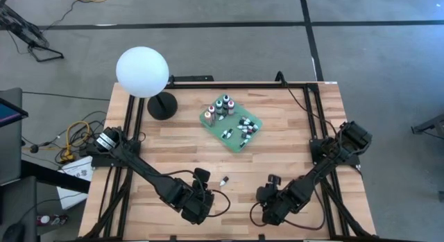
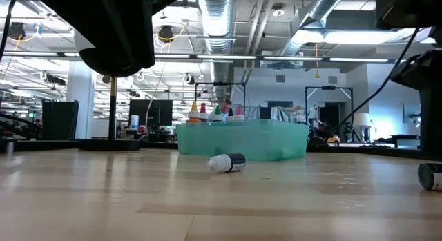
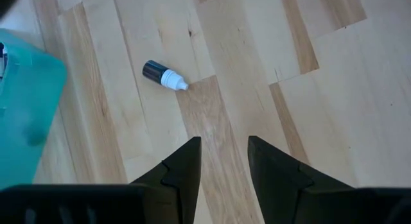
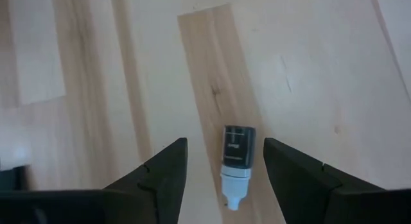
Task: Pick & Place food coloring
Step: Put the small black food coloring bottle into the green bin
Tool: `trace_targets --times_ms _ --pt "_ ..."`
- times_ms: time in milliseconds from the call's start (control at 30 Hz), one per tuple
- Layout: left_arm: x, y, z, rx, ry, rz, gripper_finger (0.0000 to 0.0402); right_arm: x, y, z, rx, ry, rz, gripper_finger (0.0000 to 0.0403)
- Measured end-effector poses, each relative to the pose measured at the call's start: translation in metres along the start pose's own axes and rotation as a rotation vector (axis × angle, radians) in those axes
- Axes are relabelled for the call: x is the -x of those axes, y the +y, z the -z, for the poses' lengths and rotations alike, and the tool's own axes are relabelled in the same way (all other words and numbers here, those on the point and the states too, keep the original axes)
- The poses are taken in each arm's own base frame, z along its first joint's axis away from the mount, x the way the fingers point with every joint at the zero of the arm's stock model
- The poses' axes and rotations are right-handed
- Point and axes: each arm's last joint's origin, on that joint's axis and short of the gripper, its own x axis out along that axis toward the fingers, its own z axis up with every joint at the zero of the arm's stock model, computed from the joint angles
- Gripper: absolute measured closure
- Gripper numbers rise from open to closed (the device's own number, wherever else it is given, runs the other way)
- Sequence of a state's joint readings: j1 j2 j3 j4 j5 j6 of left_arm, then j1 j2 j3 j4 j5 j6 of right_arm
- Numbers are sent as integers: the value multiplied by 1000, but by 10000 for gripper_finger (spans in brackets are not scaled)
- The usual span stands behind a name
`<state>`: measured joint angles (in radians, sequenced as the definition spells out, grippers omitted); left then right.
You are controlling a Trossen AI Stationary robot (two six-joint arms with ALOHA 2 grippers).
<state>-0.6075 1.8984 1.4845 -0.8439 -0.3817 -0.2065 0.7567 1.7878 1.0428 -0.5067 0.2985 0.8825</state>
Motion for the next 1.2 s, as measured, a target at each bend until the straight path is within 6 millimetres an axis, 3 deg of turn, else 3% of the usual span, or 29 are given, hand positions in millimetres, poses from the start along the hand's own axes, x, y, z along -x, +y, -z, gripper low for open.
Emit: trace_targets --times_ms 267,1200 --pt "0 0 0 0 0 -2 280 -12 -9 9 -17 7 -13 211" --pt "0 1 0 11 -4 -24 280 -12 -8 8 0 -9 -21 232"
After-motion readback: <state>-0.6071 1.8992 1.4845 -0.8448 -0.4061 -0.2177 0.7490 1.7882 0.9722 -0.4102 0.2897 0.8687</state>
